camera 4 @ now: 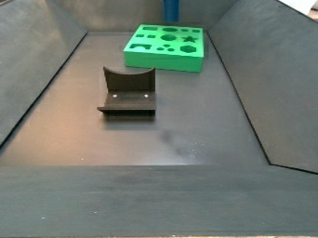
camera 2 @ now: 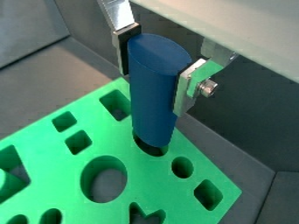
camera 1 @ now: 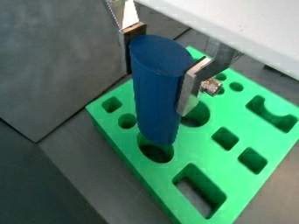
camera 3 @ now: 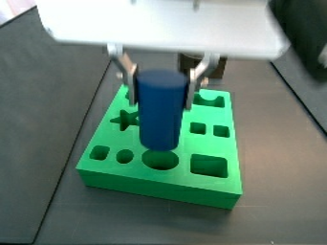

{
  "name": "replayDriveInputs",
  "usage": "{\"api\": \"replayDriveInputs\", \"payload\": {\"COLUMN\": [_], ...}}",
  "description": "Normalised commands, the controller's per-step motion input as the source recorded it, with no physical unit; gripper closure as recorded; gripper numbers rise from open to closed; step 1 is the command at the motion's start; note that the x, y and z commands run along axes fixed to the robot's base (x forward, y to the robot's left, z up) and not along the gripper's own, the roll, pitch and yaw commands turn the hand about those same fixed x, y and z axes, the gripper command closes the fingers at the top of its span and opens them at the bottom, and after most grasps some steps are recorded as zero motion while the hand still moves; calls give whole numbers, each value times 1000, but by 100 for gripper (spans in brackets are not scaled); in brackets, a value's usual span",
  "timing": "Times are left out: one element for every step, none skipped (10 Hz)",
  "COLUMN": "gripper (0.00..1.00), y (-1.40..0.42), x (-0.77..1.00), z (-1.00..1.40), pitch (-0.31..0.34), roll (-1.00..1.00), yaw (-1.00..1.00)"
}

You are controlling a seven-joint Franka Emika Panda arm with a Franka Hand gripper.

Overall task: Pick up the oval object. Move up. Place the oval object on the fixture. Regrasp the oval object. Move to above the board. Insert the oval object.
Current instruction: Insert the oval object.

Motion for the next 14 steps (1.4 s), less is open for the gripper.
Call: {"api": "replayDriveInputs", "payload": {"gripper": [100,100,100,100,100,100,100,100,100,100,100,100,100,100], "y": [-69,-40,0,-49,-54,-149,-160,-220,-186,-231,-157,-151,-51,-69], "x": [0,0,0,0,0,0,169,171,260,206,109,0,40,31], "z": [-420,-354,-374,-371,-380,-314,-303,-271,-303,-303,-397,-526,-614,-623], "pitch": [-59,-37,-20,-36,-30,-34,0,-6,-1,-21,-46,-93,-96,-77], "roll": [50,30,27,34,26,46,16,39,27,66,61,99,73,100], "yaw": [0,0,0,0,0,0,0,0,0,0,0,0,0,0]}}
